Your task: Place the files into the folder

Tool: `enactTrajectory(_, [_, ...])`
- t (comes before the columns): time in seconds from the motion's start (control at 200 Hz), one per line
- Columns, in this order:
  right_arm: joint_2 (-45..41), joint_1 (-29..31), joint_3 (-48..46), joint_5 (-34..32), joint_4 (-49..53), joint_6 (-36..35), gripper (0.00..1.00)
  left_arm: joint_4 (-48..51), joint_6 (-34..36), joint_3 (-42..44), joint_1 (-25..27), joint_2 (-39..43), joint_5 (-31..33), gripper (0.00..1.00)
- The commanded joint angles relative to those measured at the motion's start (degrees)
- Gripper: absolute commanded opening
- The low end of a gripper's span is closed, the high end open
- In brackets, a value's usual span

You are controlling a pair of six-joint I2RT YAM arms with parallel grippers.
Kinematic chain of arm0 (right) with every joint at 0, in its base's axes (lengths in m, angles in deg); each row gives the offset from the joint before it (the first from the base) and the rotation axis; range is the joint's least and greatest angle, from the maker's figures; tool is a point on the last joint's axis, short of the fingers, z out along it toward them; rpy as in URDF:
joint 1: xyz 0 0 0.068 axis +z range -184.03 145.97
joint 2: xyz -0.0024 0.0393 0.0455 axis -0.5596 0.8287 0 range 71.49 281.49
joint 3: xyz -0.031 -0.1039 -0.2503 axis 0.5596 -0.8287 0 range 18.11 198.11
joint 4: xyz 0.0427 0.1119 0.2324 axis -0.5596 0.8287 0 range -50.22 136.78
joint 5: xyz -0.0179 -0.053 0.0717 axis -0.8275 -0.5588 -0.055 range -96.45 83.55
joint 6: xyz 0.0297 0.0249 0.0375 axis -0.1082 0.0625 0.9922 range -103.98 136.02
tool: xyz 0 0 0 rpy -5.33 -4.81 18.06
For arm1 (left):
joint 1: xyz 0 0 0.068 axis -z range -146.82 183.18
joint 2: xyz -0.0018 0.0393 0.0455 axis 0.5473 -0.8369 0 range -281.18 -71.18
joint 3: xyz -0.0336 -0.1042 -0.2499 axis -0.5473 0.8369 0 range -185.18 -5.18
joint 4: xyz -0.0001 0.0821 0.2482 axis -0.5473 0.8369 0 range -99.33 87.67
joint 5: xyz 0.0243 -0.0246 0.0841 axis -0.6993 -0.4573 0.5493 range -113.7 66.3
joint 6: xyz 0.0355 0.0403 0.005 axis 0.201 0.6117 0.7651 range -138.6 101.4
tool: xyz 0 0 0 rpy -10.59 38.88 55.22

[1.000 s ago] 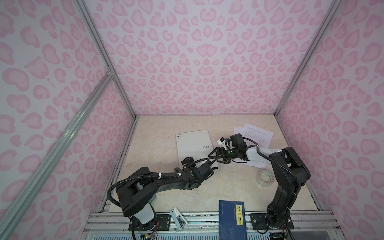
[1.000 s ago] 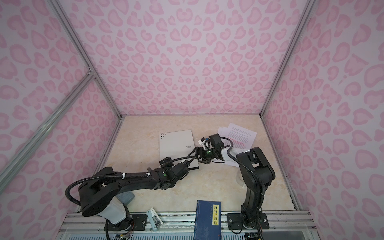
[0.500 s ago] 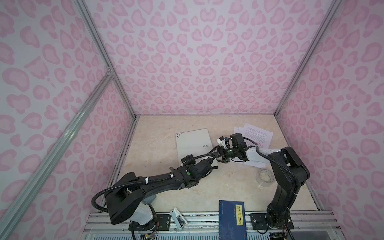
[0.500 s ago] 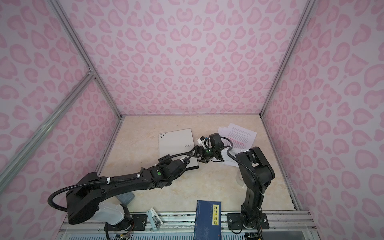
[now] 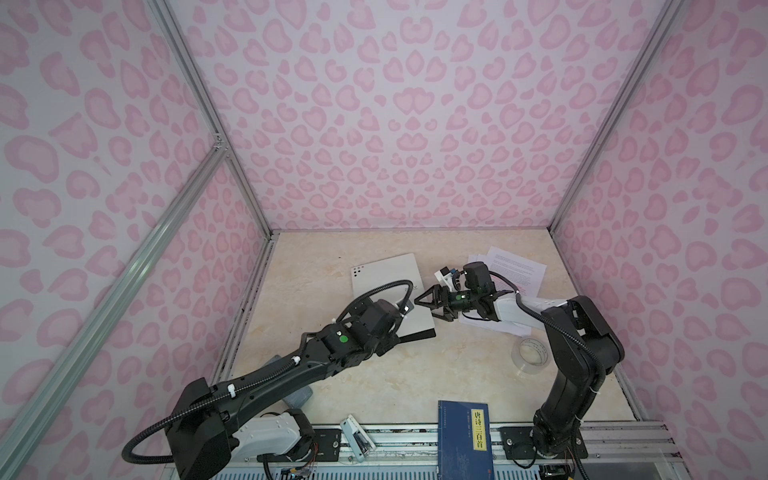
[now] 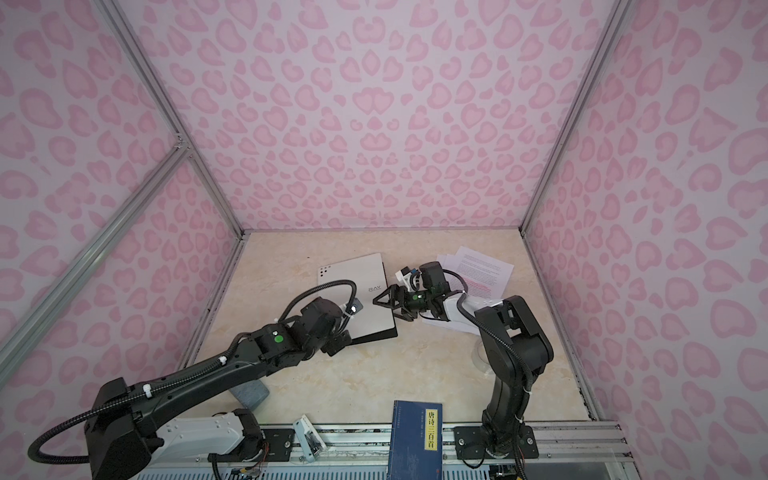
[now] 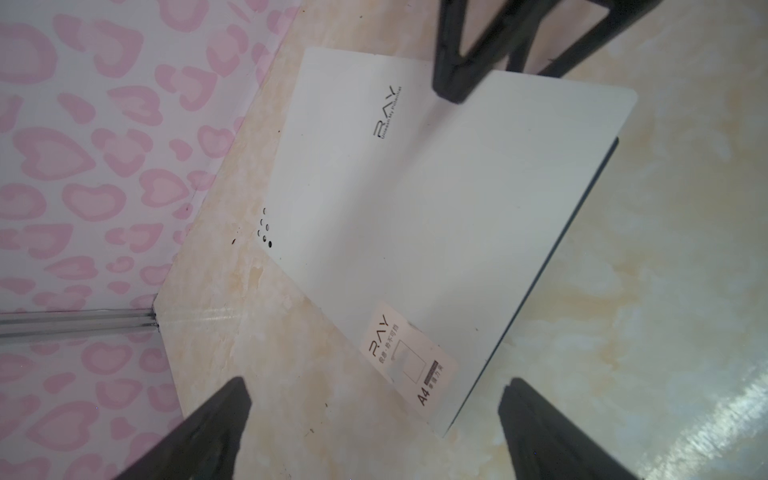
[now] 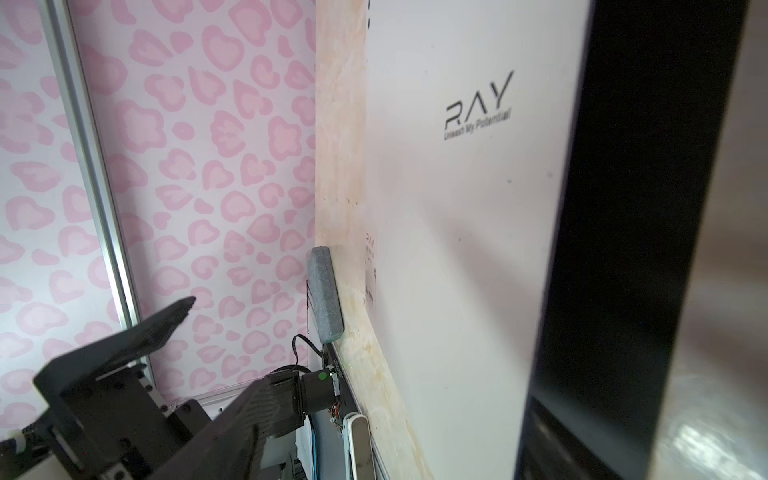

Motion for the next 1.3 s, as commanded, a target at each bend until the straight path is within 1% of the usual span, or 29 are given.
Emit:
enactTrajectory(0.0, [-1.1, 0.3, -0.1, 0.1, -1.7, -0.1, 0.87, 3.8, -4.8, -5.8, -6.8, 0.5, -8.0, 0.97])
enactTrajectory(0.1, [-2.1, 0.9, 0.0, -0.4, -2.0, 0.0, 0.87, 6.4, -8.7, -12.8, -13.8, -1.1, -12.8, 0.97])
enactTrajectory(0.195, [-3.0, 1.9, 0.6, -1.0, -2.4, 0.4, 0.87, 9.0, -11.7, -19.9, -18.1, -4.9, -15.6, 0.97])
enactTrajectory(0.345, [-4.8, 3.8, 2.8, -3.3, -1.6, 0.8, 0.87, 11.8, -19.5, -30.3, -24.0, -10.9, -20.6, 0.98])
enactTrajectory(0.435, [-6.1, 5.1, 4.7, -4.4, 0.0, 0.5, 0.87, 13.9, -24.2, -35.9, -26.7, -14.7, -24.3, 0.97])
enactTrajectory(0.535, [-6.7, 6.9, 7.7, -6.1, 3.6, -1.1, 0.87, 15.9, -27.6, -41.2, -29.0, -18.7, -29.7, 0.97])
enactTrajectory(0.59, [-6.5, 8.0, 9.3, -6.6, 4.9, -1.9, 0.87, 16.8, -28.7, -43.6, -29.8, -20.8, -32.8, 0.97])
enactTrajectory(0.69, [-5.4, 10.1, 13.0, -7.7, 8.0, -3.5, 0.87, 19.5, -30.5, -47.8, -31.1, -24.6, -36.2, 0.97])
enactTrajectory(0.785, [-5.2, 11.9, 15.2, -9.1, 9.3, -4.3, 0.87, 20.5, -32.0, -49.2, -31.7, -26.5, -36.6, 0.97])
enactTrajectory(0.93, [-4.9, 14.5, 16.6, -10.8, 7.8, -3.3, 0.87, 21.6, -32.3, -49.7, -32.4, -28.3, -37.8, 0.97])
enactTrajectory(1.295, [-2.7, 19.2, 20.6, -14.4, 3.8, -0.2, 0.87, 22.3, -35.7, -48.7, -33.6, -29.1, -39.6, 0.97])
